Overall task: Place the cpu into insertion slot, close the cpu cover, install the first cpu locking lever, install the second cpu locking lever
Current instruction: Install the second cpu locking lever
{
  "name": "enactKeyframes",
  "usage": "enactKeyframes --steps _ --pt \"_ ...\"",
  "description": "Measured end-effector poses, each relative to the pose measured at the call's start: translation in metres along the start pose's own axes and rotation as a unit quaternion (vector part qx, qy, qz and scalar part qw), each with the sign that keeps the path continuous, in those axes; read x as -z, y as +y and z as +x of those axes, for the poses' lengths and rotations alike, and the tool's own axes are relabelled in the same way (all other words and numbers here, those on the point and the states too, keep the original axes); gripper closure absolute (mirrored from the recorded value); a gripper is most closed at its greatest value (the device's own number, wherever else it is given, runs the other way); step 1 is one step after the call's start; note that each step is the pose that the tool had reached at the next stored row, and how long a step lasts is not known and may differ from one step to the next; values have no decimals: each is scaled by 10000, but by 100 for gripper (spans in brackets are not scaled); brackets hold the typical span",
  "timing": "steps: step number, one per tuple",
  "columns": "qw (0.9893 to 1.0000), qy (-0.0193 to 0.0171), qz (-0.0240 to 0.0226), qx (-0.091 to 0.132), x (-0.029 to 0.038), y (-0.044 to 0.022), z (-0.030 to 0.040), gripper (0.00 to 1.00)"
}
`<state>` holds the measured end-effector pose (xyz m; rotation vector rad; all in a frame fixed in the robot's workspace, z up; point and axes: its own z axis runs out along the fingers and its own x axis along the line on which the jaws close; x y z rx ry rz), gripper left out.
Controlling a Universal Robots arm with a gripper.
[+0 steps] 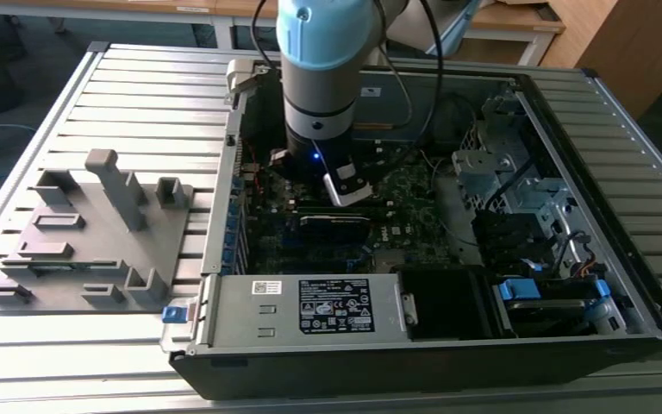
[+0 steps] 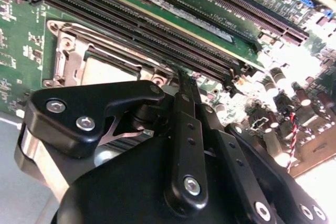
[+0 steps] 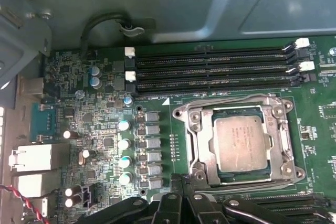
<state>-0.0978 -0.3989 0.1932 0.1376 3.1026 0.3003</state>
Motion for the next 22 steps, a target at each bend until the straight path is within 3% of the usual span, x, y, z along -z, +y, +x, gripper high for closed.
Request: enactKeyframes --steps 10,22 --pt "10000 0 -3 0 -12 -5 22 90" --pt "10000 -1 9 0 72 12 21 90"
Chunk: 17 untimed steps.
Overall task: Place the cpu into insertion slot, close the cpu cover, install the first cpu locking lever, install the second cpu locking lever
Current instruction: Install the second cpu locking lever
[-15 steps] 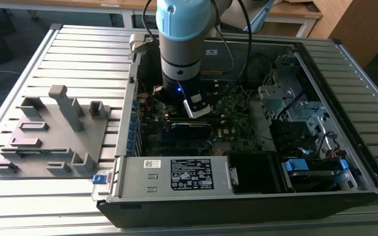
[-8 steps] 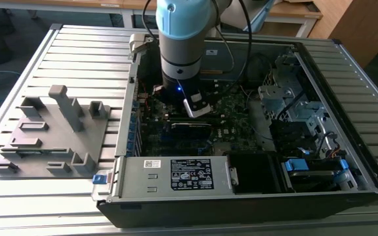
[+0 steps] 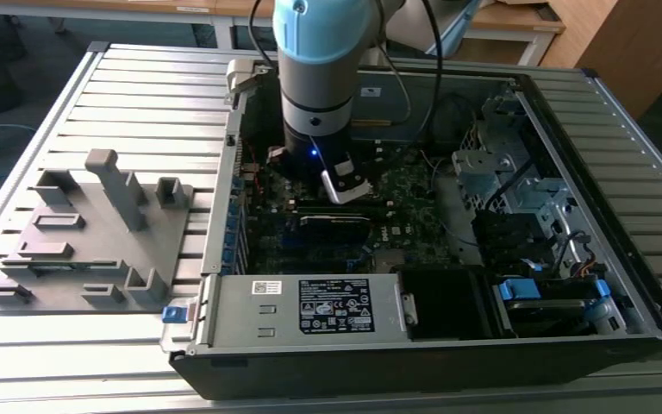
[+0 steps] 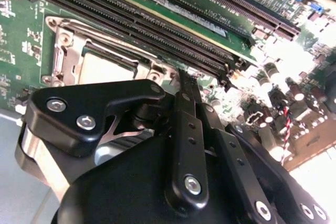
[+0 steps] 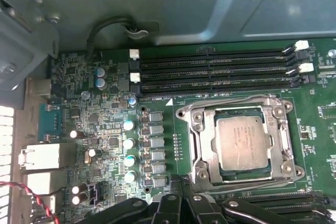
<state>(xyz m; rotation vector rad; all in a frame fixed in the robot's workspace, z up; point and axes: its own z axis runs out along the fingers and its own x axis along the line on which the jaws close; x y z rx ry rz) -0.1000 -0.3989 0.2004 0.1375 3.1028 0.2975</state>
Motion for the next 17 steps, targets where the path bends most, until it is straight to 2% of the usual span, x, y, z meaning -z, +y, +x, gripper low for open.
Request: enactKeyframes --steps 8,14,17 --pt "10000 0 0 0 173 34 -2 90" --pt "10000 -1 7 -1 186 37 -3 90" --pt "9998 -25 195 -36 184 46 -4 90"
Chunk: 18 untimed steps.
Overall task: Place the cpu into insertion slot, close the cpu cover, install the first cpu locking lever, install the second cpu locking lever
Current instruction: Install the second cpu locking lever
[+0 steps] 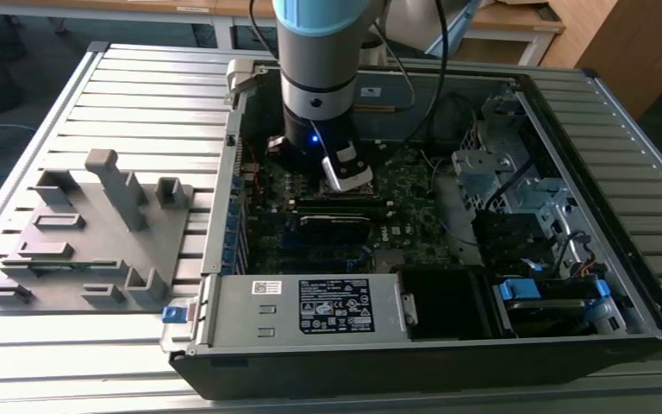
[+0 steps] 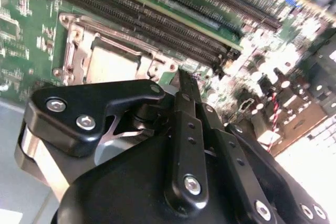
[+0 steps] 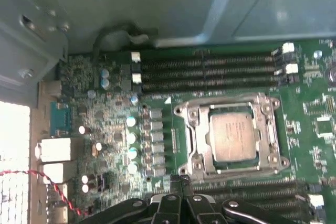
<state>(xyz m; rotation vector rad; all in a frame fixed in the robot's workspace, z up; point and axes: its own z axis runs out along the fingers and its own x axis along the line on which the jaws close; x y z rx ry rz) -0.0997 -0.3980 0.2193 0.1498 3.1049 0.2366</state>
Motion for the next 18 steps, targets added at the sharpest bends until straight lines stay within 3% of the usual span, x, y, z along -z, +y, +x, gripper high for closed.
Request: enactKeyframes --steps 3,11,18 --pt "10000 -5 28 -18 -5 25 -38 90" --pt "10000 -11 60 -36 -23 76 -322 90" --pt "9999 -18 122 -35 -70 311 -341 90"
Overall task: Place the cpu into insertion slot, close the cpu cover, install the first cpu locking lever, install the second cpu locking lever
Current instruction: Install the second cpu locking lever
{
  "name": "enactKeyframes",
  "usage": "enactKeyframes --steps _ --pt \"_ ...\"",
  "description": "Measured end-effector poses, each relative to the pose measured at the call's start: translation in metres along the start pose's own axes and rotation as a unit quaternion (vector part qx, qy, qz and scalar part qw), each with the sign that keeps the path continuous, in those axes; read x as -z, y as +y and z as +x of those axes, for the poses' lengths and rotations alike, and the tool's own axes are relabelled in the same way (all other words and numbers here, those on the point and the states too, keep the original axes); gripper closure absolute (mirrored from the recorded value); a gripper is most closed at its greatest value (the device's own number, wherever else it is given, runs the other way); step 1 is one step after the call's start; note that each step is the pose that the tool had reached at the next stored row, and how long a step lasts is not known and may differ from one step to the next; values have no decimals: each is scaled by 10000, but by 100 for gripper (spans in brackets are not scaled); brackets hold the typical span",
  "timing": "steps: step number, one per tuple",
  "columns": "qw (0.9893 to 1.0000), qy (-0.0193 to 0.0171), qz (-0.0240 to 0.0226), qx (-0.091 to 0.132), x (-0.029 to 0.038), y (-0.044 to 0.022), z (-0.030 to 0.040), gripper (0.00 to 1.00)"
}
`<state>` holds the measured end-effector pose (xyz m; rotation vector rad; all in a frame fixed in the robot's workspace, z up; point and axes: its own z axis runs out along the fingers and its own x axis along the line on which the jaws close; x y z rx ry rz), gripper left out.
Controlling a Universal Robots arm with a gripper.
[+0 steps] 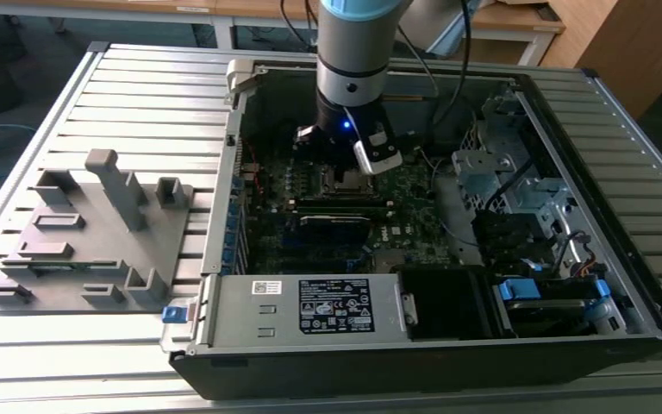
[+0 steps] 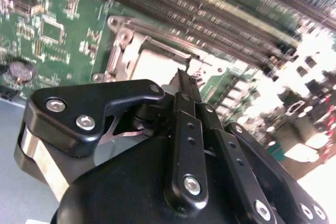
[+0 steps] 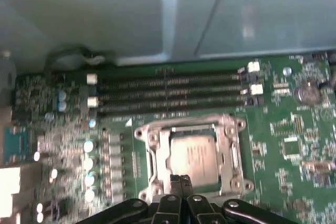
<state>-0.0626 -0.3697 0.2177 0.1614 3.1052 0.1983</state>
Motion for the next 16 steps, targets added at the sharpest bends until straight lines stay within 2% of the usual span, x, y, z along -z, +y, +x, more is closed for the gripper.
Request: enactKeyframes --steps 2,6,9,16 --pt "10000 -4 37 1 -11 56 -7 90" --pt "9999 -12 120 -1 -19 90 -94 90" --pt "9999 -13 127 0 -24 110 -145 90" --pt "9999 -13 127 0 -24 112 -152 90"
